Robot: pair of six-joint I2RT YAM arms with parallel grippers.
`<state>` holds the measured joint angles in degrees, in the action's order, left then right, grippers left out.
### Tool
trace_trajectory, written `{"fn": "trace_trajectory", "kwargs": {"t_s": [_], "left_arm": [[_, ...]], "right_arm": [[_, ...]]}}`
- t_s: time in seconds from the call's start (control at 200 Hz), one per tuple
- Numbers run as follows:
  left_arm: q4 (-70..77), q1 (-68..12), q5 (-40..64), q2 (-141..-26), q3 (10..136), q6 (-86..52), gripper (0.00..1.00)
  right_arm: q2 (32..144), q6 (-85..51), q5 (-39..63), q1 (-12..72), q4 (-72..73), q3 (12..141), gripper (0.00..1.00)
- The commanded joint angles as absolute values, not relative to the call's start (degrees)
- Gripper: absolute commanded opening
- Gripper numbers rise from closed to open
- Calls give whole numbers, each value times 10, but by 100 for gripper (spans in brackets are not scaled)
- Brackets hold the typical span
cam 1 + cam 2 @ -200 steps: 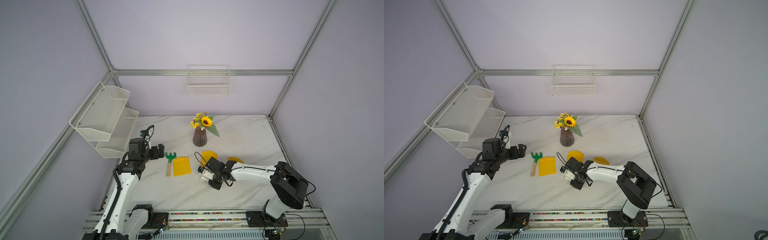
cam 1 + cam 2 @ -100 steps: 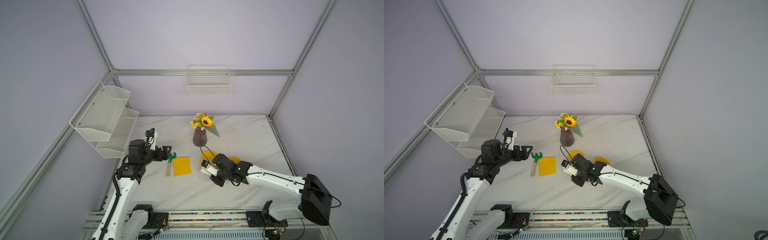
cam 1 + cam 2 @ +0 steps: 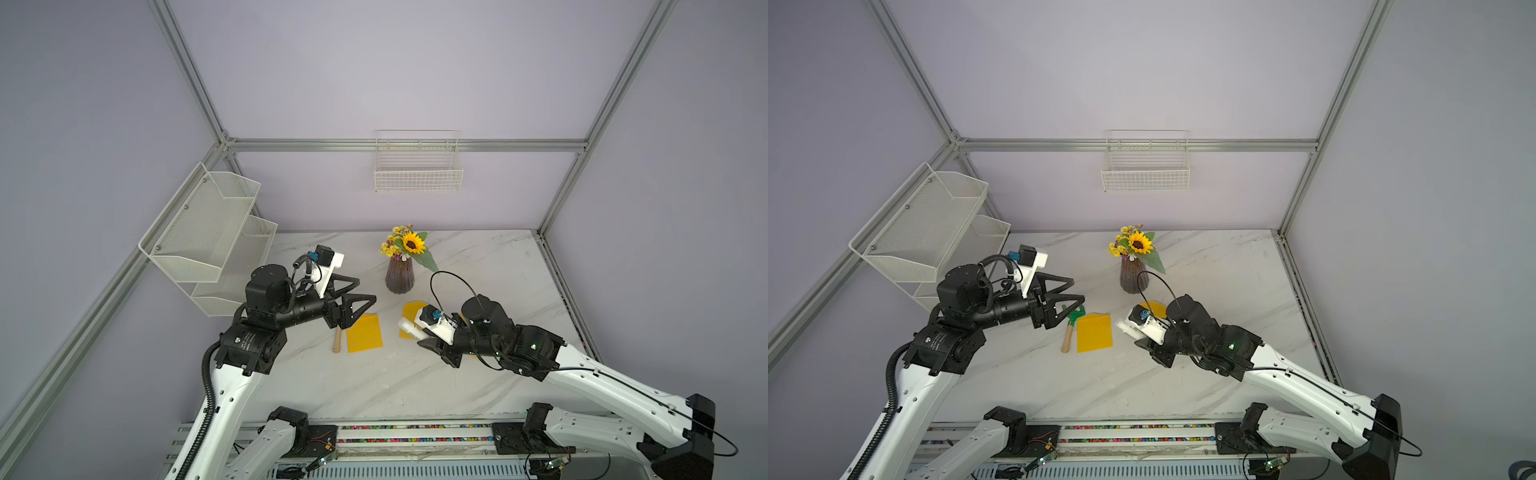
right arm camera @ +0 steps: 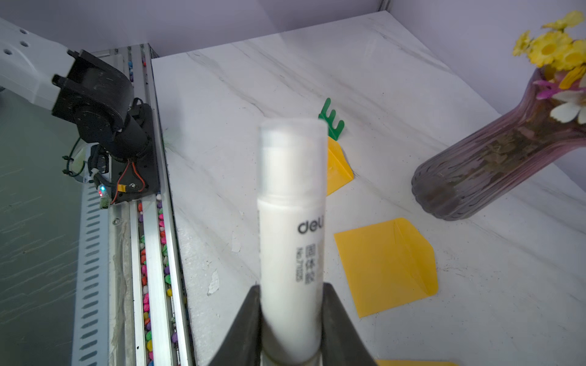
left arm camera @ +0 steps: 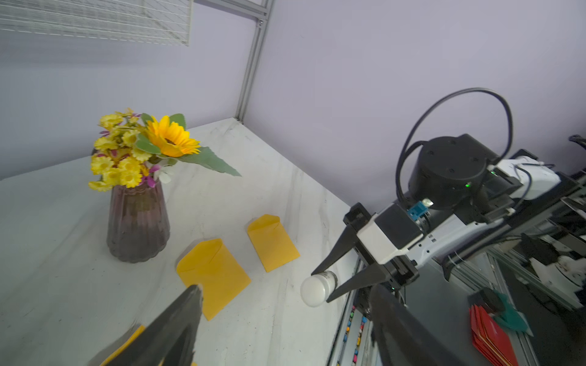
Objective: Seal the envelope with a glue stick
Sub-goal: Pick up the glue stick from the center of the board, then open the lid of the glue stick.
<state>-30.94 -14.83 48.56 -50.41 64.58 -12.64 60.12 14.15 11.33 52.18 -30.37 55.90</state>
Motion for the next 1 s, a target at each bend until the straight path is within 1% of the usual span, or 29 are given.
{"fn": "trace_trajectory", "kwargs": {"t_s": [0.0,0.06,0.125,0.32,0.415,0.47,0.59,0.79,0.995], "left_arm": [[-337,-171,555,-512,672,-98,82],[-359,-183,562,-525,682,-80,78],[-394,-199,566,-543,698,-54,74],[-476,-238,569,-591,729,8,72],[-490,-252,576,-611,741,19,69],[-495,-262,581,-622,750,22,67],[-513,-282,576,-646,766,34,66],[-556,-298,569,-678,793,61,51],[-586,-298,565,-682,799,80,46]], "right_arm": [[606,151,165,525,-333,585,2],[608,150,185,525,-335,593,0],[607,150,195,524,-331,598,0],[600,149,211,524,-324,606,0],[603,151,219,524,-330,614,0],[608,153,218,525,-336,620,0],[613,160,225,524,-336,627,0],[615,164,223,524,-330,632,0],[614,165,216,525,-331,639,0]]}}
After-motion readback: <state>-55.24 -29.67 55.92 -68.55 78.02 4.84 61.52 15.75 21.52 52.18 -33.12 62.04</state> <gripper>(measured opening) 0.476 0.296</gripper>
